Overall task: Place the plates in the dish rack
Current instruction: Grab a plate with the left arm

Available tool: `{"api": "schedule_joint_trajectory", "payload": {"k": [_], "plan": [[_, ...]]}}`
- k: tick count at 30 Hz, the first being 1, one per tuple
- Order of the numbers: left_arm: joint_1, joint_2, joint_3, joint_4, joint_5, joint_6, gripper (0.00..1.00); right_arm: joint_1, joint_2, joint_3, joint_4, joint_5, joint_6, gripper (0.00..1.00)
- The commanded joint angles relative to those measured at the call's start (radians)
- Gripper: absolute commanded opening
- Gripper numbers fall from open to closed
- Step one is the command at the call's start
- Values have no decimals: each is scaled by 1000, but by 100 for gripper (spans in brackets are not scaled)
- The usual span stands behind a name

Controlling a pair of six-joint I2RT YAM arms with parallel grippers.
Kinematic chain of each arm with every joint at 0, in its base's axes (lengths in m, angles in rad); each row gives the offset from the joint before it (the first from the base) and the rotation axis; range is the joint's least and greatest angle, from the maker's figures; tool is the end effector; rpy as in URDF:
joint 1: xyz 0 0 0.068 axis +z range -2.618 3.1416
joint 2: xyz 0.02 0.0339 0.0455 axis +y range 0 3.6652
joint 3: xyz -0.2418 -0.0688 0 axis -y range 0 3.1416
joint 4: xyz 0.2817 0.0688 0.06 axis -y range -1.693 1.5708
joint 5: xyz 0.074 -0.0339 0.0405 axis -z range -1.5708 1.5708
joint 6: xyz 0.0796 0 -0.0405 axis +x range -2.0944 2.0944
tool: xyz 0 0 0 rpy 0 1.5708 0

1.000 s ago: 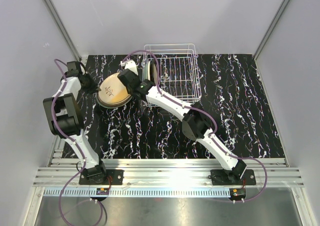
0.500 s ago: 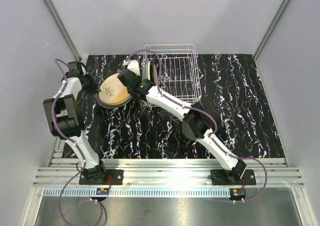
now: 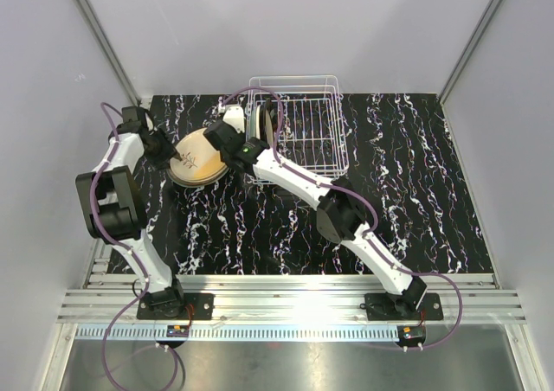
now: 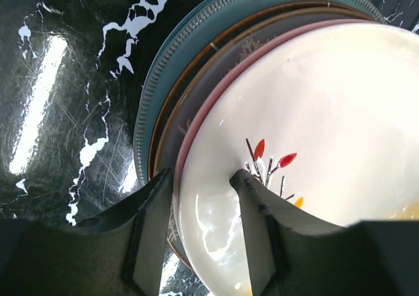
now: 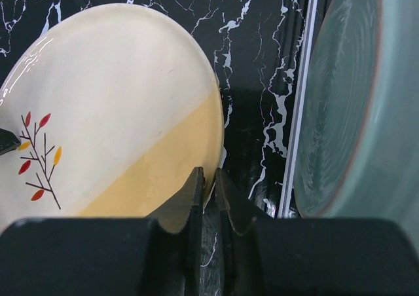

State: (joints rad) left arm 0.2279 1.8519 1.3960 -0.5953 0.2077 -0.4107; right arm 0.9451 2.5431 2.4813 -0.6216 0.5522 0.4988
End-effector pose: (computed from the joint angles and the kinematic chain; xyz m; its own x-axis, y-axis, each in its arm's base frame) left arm 0.4341 0.0838 0.1438 -0.7268 -0.5696 -0.3838 -0.4488 0.8169 -0.3623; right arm 0.3938 0.4737 0.2027 -0.5409 -0.0532 -0.8394 -0.2199 0.9722 0.0801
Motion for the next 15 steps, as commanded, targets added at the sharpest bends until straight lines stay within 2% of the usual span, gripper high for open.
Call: {"api": "schedule_joint_trajectory", "payload": {"k": [1,5,10,15], "plan": [[-13,-40,-6,-60,19,15,48,43,-109,5,22,-26,29,0],[-12,-60,3,-70,13,16,58,43,-130,8,22,-34,30,0],[-10,-109,8,-72,7,23,64,43,-161,-25,11,-34,46,0],[-10,-146,8,-61,32,27,65,41,-201,-94,16,-44,70,0]]}}
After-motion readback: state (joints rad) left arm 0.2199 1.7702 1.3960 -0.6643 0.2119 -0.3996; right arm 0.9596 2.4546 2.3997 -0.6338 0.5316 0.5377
